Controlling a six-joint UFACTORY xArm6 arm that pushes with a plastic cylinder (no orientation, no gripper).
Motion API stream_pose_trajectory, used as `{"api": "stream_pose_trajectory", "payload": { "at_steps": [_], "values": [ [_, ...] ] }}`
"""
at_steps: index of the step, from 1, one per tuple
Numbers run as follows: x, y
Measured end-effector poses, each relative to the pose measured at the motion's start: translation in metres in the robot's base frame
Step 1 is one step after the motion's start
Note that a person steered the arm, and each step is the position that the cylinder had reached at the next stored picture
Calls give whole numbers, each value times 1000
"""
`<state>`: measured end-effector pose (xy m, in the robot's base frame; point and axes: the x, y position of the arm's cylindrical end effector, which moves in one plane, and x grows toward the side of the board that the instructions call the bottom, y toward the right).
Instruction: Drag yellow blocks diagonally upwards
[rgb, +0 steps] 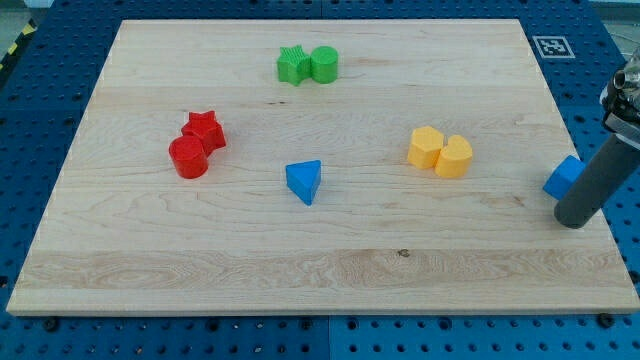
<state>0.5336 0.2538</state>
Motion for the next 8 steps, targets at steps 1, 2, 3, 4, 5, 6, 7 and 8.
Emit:
{"api": "stream_pose_trajectory", "payload": {
  "at_steps": [1, 2, 3, 4, 5, 6, 7, 8],
  "values": [
    [0, -24],
    [0, -40],
    [-11, -53],
    [-33, -56],
    [-48, -67],
    [-52, -100],
    [-65, -122],
    [-79, -111]
  ]
}}
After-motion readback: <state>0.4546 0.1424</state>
